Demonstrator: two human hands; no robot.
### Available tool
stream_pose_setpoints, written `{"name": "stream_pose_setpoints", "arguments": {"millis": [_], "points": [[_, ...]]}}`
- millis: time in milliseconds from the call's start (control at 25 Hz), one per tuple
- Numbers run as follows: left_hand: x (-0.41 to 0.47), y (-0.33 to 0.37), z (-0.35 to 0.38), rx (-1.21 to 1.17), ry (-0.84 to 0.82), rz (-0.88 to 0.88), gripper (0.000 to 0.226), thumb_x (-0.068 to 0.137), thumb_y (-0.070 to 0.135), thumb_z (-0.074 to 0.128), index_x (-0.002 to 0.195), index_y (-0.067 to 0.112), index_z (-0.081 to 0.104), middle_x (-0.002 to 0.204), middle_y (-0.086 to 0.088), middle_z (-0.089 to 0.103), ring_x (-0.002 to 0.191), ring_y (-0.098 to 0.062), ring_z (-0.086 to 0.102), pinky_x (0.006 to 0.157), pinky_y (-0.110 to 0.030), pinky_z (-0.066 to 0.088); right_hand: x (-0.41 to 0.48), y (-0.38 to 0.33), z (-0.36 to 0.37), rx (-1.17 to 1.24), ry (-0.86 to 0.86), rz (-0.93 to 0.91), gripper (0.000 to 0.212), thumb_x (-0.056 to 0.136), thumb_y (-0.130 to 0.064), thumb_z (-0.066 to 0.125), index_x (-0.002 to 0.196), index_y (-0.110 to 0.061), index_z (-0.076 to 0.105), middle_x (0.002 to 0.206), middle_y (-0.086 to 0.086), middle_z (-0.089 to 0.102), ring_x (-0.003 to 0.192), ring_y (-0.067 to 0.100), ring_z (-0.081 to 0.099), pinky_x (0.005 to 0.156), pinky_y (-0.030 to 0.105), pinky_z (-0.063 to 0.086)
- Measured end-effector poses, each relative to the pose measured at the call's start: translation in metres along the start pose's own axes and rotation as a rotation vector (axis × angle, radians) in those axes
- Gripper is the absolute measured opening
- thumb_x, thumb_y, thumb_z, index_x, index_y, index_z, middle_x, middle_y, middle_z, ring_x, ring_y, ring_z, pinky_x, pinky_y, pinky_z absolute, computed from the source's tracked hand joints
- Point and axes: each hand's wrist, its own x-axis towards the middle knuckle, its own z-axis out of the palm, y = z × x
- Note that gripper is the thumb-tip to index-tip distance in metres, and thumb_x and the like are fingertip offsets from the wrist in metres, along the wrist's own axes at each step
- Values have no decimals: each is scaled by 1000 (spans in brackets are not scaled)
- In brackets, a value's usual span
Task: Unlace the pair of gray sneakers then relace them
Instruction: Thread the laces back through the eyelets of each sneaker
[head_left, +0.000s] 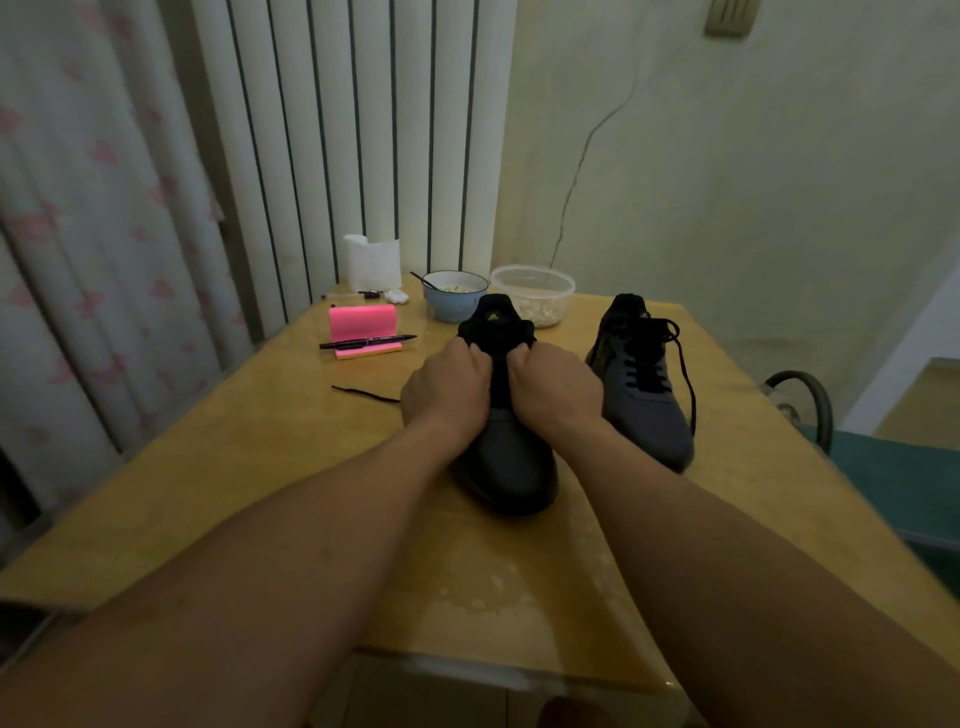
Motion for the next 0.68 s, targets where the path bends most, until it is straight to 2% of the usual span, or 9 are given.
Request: {"name": "stream_pose_setpoints", "arguments": {"millis": [80, 160, 200, 320, 440, 520, 600, 680], "points": [[-1, -2, 2, -30, 13, -11, 37, 111, 40, 30, 94, 16, 53, 87, -6, 60, 79, -30, 56, 66, -39, 37, 0, 1, 6, 41, -13, 25, 42, 111, -26, 31, 97, -5, 64, 95, 12, 64, 91, 35, 64, 75, 45, 55], [0, -2, 1, -56, -34, -17, 38, 110, 43, 30, 96, 18, 53, 94, -8, 63, 83, -31, 57, 70, -40, 41, 8, 5, 10, 91, -68, 77, 40, 110, -30, 29, 82, -16, 54, 82, 4, 56, 85, 34, 62, 58, 39, 42], [2, -3, -1, -80, -91, -20, 39, 109, 47, 30, 100, 19, 55, 98, -7, 64, 87, -30, 58, 74, -41, 45, 12, 8, 11, 123, -94, 108, 39, 108, -34, 29, 78, -19, 49, 79, 3, 53, 81, 32, 60, 56, 37, 35], [3, -9, -4, -153, -250, -19, 41, 104, 57, 36, 115, 25, 58, 104, -1, 65, 96, -27, 61, 86, -43, 52, 19, 12, 10, 207, -105, 179, 40, 106, -43, 30, 82, -20, 52, 81, 4, 56, 76, 28, 57, 64, 38, 41], [1, -8, -1, -114, -216, 27, 29, 104, 44, 37, 97, 22, 56, 92, -3, 63, 86, -28, 60, 76, -41, 51, 16, 11, 12, 227, -51, 188, 37, 105, -37, 34, 81, -19, 54, 79, 2, 55, 74, 27, 56, 62, 36, 39], [7, 6, 0, -84, -156, 68, 28, 105, 38, 38, 88, 21, 52, 85, -4, 59, 80, -28, 58, 65, -39, 41, 23, 16, 7, 190, -10, 187, 39, 106, -35, 35, 77, -17, 53, 76, 2, 53, 75, 29, 55, 63, 36, 38], [21, 25, 5, -90, -129, 92, 29, 106, 37, 38, 84, 22, 50, 83, -3, 58, 76, -26, 56, 60, -37, 34, 40, 32, -3, 154, 13, 184, 40, 108, -33, 34, 78, -14, 53, 77, 4, 51, 77, 30, 53, 66, 36, 38], [36, 38, 19, -102, -187, 121, 29, 106, 38, 38, 85, 22, 50, 87, -6, 60, 78, -26, 57, 60, -37, 35, 52, 51, -13, 138, -28, 173, 41, 109, -32, 34, 78, -13, 52, 77, 5, 50, 81, 32, 56, 63, 35, 36]]}}
